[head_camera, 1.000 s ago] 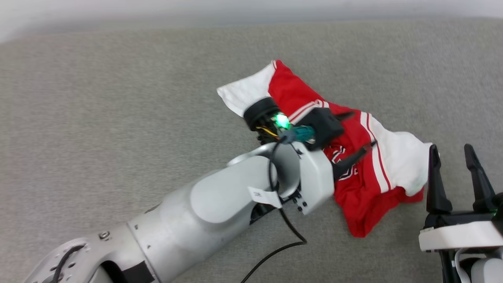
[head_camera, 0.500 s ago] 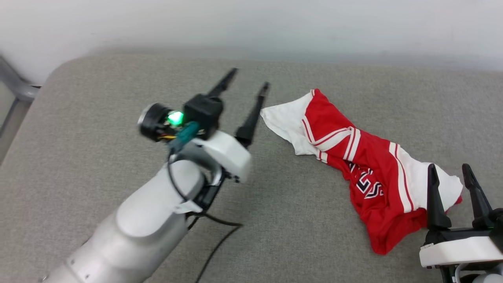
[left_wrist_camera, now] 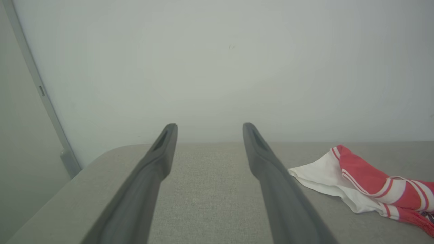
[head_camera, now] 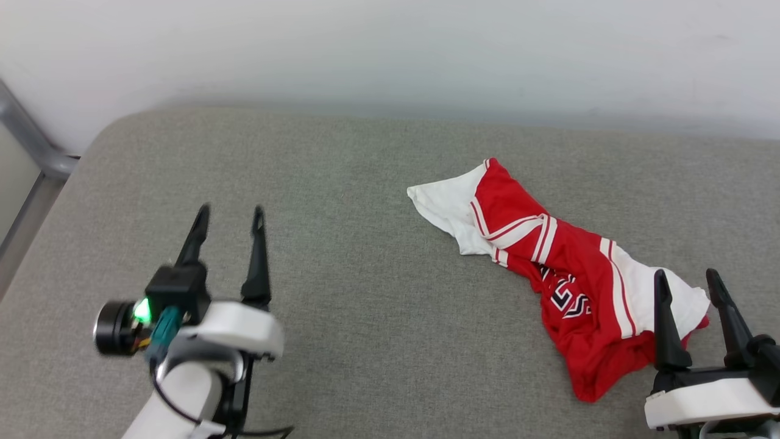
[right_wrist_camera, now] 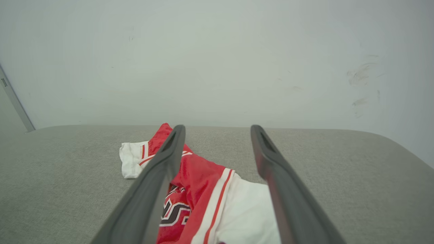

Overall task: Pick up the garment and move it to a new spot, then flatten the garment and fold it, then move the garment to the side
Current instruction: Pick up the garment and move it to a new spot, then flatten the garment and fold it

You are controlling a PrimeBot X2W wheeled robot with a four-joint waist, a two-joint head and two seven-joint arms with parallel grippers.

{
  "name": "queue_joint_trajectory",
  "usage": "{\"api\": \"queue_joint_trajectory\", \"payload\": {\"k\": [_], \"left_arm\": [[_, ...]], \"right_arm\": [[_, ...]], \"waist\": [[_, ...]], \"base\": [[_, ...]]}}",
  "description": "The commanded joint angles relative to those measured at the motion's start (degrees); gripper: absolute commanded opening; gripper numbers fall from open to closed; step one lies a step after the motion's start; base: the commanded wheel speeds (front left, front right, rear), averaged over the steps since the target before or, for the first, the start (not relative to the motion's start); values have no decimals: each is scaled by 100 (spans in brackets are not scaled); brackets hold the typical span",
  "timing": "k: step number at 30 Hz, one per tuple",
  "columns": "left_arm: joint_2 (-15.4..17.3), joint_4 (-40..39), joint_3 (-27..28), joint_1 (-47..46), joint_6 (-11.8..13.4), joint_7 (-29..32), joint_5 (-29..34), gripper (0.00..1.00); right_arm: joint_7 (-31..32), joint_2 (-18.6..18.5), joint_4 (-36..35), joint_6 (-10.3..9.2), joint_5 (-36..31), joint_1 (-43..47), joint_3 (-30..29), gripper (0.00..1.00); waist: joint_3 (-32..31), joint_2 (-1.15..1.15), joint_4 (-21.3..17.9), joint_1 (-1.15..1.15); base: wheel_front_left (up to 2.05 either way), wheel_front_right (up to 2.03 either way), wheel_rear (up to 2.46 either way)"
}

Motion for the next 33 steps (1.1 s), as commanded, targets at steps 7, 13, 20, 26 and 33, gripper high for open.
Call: {"api": "queue_joint_trajectory", "payload": {"k": [7,13,20,26,33], "left_arm": [[-315,-251,874,1177,-409,-14,703,100],[-567,-301,1132,1554,-825,-15,1043,100],[-893,-205,1323,1823,-1197,-15,1415,100],[-1102,-138,1549,1960,-1401,-15,1603,100],[-1269,-58,1769,2032,-1600,-15,1769,100]], "right_arm": [[-10,2,69,-4,-7,244,31,100],[-10,2,92,-4,22,367,39,100],[-10,2,147,-4,50,483,91,100],[-10,2,191,-4,77,583,110,100],[-10,2,238,-4,84,653,113,100]], "waist": [[-240,0,-140,0],[-325,0,-179,0],[-396,0,-257,0],[-421,0,-283,0],[-443,0,-259,0]], "base": [[0,0,0],[0,0,0],[0,0,0],[0,0,0],[0,0,0]]}}
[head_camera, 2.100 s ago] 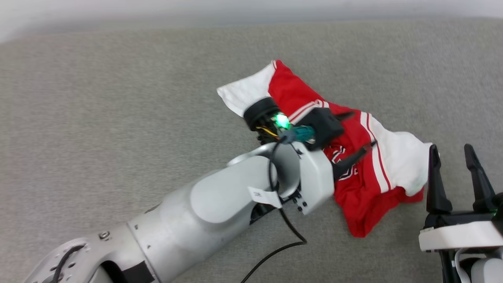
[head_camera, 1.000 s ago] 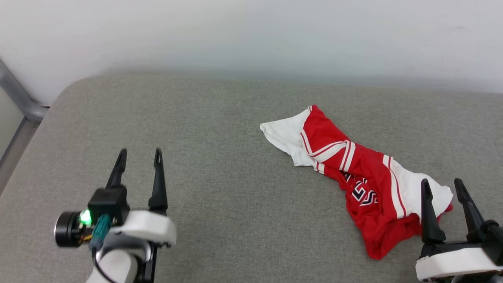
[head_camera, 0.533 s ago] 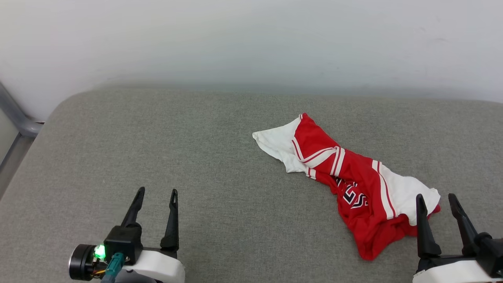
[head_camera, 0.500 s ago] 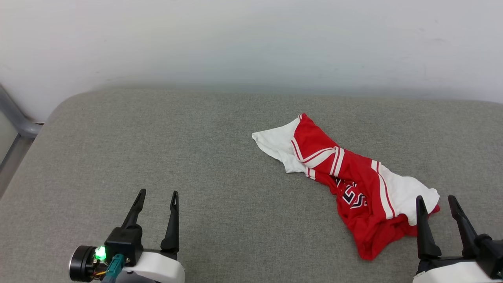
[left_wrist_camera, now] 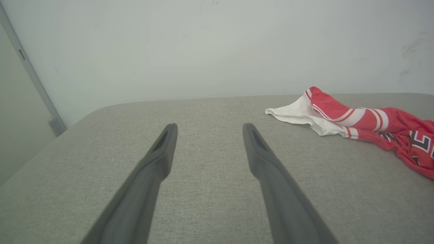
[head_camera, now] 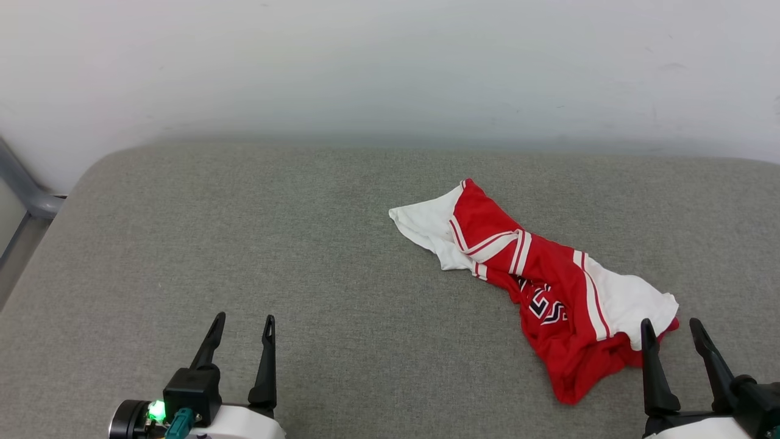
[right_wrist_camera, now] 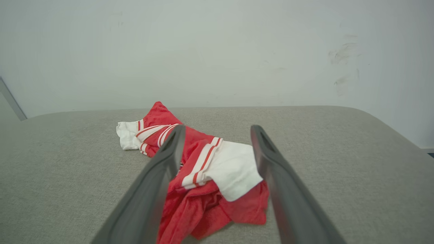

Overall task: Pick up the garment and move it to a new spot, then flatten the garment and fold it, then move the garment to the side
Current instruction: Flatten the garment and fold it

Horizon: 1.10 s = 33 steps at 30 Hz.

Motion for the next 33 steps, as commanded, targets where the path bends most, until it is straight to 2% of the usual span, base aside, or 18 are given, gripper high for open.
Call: {"api": "queue_joint_trajectory", "payload": {"k": [1,12,21,24,27,30,33], "left_arm": [[-35,17,39,44,-37,-15,37,100],[-195,129,218,75,-199,-15,230,100],[-301,140,289,-153,-319,-15,301,100],[-336,110,301,-269,-339,-15,305,100],[-360,64,307,-371,-361,-15,324,100],[-376,30,326,-466,-386,-15,337,100],[-394,-2,354,-571,-397,-15,338,100]], "right_arm": [[-10,3,19,-4,20,75,3,100],[-10,3,-90,-4,-108,-147,-134,100],[-10,-15,-538,-4,-623,-1180,-617,100],[-10,-319,-536,-5,-717,-1707,-563,100],[-10,-797,-271,-4,-626,-2262,-279,100],[15,-1364,205,-5,-437,-2807,175,100],[534,-1956,551,-5,-65,-3357,802,100]], "waist": [[-1,0,4,0],[18,0,3,0],[252,0,-7,0],[422,0,7,0],[610,0,32,0],[776,0,63,0],[951,0,112,0]], "base": [[0,0,0],[0,0,0],[0,0,0],[0,0,0],[0,0,0],[0,0,0],[0,0,0]]}}
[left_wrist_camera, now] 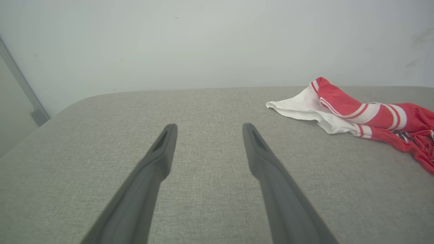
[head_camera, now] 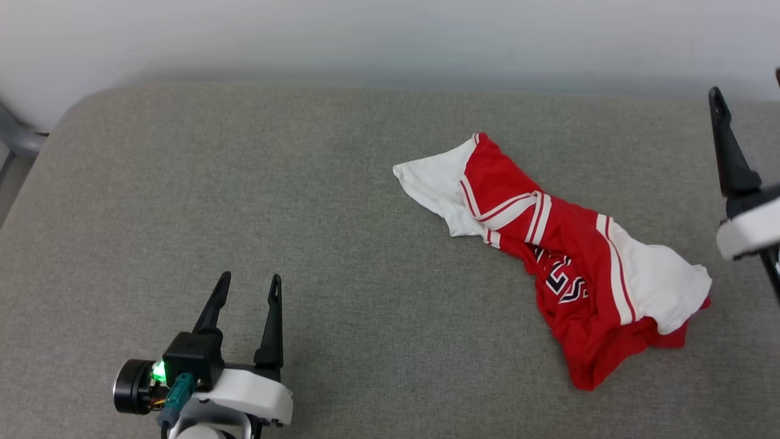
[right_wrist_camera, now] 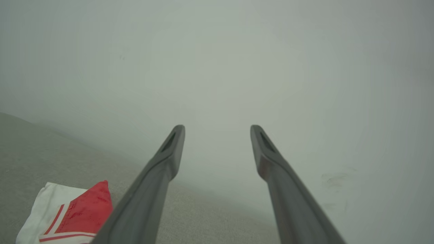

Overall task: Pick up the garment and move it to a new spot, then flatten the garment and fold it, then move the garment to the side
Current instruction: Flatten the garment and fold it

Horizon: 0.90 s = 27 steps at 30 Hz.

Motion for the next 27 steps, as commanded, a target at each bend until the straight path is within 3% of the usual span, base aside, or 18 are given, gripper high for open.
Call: {"api": "queue_joint_trajectory", "payload": {"k": [1,7,11,16,20,27], "left_arm": [[-9,-39,32,-138,-10,-15,26,100],[-43,-132,60,-395,-48,-15,-6,100],[-63,-192,-6,-567,-49,-15,-43,100],[-75,-273,-116,-749,-8,-15,-108,100],[-78,-328,-273,-883,72,-15,-235,100],[-77,-324,-446,-1045,171,-15,-377,100]], "right_arm": [[411,-269,121,-6,307,-303,314,100],[2448,-1371,243,-7,1667,-1226,1798,100],[4250,-2045,151,-7,2782,-1641,2781,100],[5985,-2519,122,-6,3715,-2060,3394,100],[6671,-2664,297,-6,3937,-2186,3651,100],[6672,-2596,698,-5,3939,-1928,3914,100]], "waist": [[177,0,68,0],[564,0,226,0],[829,0,364,0],[1159,0,552,0],[1390,0,703,0],[1633,0,889,0]], "base": [[0,0,0],[0,0,0],[0,0,0],[0,0,0],[0,0,0],[0,0,0]]}}
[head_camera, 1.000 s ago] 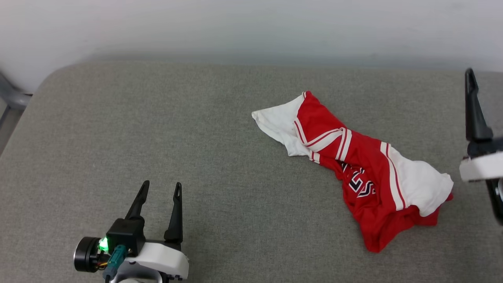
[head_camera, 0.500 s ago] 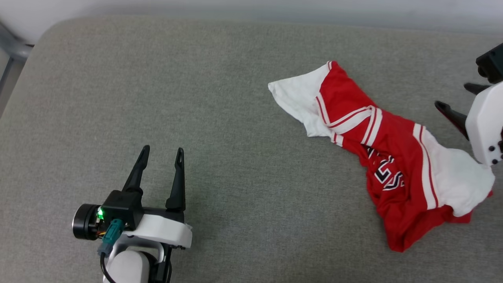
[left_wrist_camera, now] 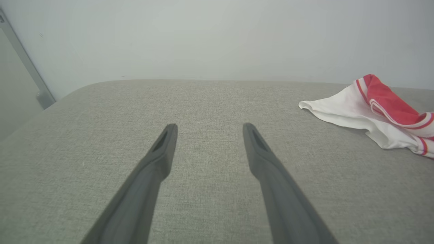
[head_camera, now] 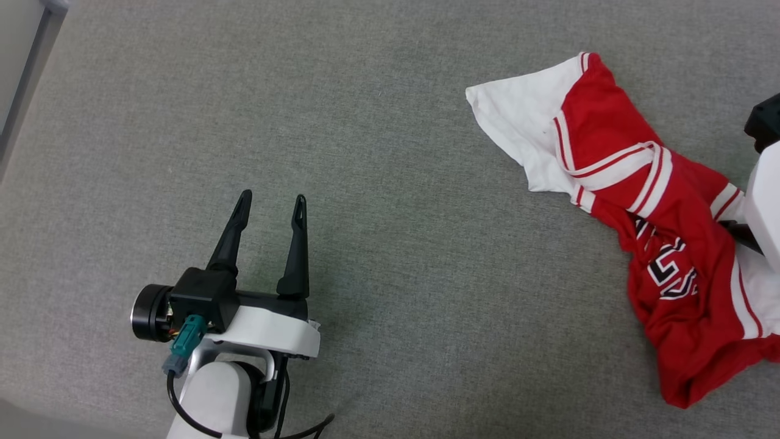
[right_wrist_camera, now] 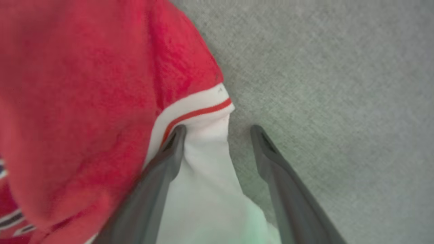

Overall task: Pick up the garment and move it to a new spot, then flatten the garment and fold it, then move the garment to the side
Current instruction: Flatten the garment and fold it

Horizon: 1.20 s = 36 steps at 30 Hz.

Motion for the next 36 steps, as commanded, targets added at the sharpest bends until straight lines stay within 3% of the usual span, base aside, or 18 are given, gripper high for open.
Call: {"api": "queue_joint_trajectory", "payload": {"k": [1,7,8,9,10,16,21,29,36], "left_arm": [[-10,6,-23,-63,37,-15,-24,100],[-11,75,38,-44,80,-15,-46,100],[-10,89,51,-19,86,-15,-46,100],[-9,96,66,3,90,-15,-49,100],[-8,99,81,24,89,-15,-53,100],[-9,104,112,173,91,-15,-52,100],[-8,64,149,316,124,-15,-25,100],[-9,18,126,323,115,-15,-95,100],[-9,-10,-16,112,133,-15,-193,100]], "right_arm": [[-34,72,81,-4,-6,222,155,100],[-534,237,327,-3,154,525,353,100],[-679,211,303,-2,134,502,364,78],[-909,176,250,-3,99,445,343,18],[-1133,136,208,-3,75,384,289,0],[-2197,-255,-227,-6,73,317,-51,0],[-2551,-631,-791,-6,-20,547,-391,0],[-2248,-849,-1390,-5,-168,726,-1216,0],[-1587,-774,-1064,-6,-579,118,-1377,0]], "waist": [[68,0,69,-1],[21,0,18,-1],[-13,0,-6,-1],[-51,0,-34,-1],[-93,0,-62,-1],[-374,0,-228,-1],[-500,0,-338,-1],[-393,0,-319,-1],[-76,0,-81,-1]], "base": [[0,0,0],[0,0,0],[0,0,0],[0,0,0],[0,0,0],[0,0,0],[0,0,0],[0,0,0],[0,0,0]]}}
